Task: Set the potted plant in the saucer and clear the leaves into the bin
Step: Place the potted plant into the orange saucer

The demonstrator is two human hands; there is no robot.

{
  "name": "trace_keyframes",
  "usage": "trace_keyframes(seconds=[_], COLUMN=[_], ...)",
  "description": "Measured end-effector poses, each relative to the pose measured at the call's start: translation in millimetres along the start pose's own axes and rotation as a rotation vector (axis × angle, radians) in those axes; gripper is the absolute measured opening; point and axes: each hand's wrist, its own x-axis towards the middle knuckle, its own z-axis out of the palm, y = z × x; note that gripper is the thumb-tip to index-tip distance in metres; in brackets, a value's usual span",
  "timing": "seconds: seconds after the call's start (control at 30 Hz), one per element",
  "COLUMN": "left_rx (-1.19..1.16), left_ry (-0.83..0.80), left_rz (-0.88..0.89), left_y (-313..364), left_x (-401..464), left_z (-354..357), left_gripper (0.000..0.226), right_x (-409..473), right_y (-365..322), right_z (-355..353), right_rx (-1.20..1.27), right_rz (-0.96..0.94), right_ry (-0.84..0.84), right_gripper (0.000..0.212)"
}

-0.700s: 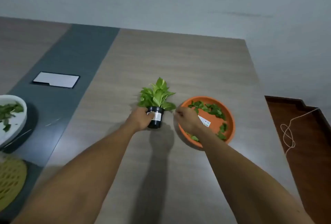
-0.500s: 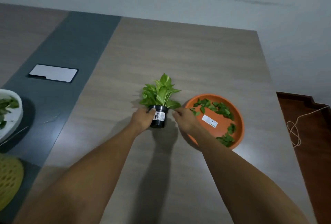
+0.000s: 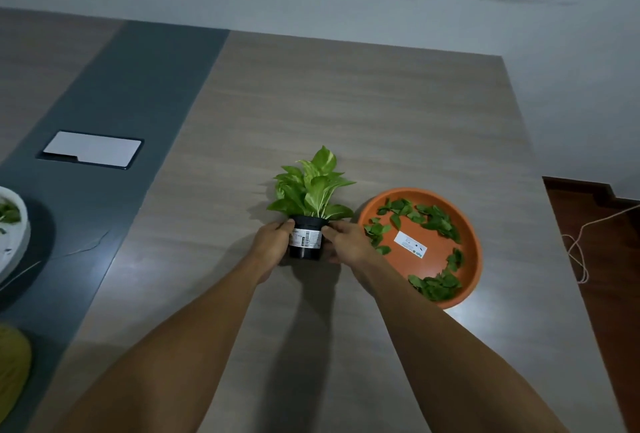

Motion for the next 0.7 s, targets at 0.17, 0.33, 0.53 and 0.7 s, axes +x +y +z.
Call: trace_keyframes(seconds=[0.17,0.33,0.53,0.7], left_rx=[-0.046,-0.064,0.000,-0.064], left_ry=[-0.044,-0.183,-0.341,-0.392], left_rz=[0.116,0.219,0.274,0.244], left_y=[25.1,49.1,63.5,59.7], left_x=[-18.4,-34.8,-63.4,-80.5], left_z=[9.9,39.7,96.8,142.5], left_gripper=[0.032,0.037,0.041,0.032], right_x=[-18.3,-36.0,-66.1,-80.6], right_y=[-12.4,-16.0,-4.7,17.9], right_z=[-15.0,-50.2,-117.8,-160.7], right_rx=[0.095,0.155,0.200,0.180], right_rz=[-0.127,-0.205,-0.225,-0.229], right_ry=[0.025,0.142,0.185,0.225], right_gripper=[0.019,0.027,0.031,0.035])
